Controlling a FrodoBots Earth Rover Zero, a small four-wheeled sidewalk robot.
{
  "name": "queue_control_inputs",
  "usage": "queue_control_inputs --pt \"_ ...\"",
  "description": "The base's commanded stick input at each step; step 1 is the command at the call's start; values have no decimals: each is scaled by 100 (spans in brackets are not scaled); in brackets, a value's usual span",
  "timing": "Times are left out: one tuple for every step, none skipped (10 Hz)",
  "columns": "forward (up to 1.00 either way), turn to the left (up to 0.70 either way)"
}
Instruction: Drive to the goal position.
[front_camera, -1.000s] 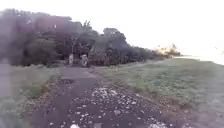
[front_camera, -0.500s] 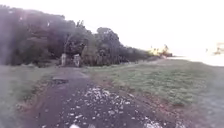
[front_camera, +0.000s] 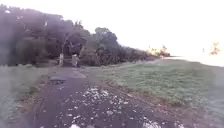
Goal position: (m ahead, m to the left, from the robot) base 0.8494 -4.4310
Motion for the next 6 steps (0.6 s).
queue_control_inputs --pt "0 -85" --pt "0 -85" --pt "0 -85" --pt "0 -85" --pt "0 -85" --pt "0 -85"
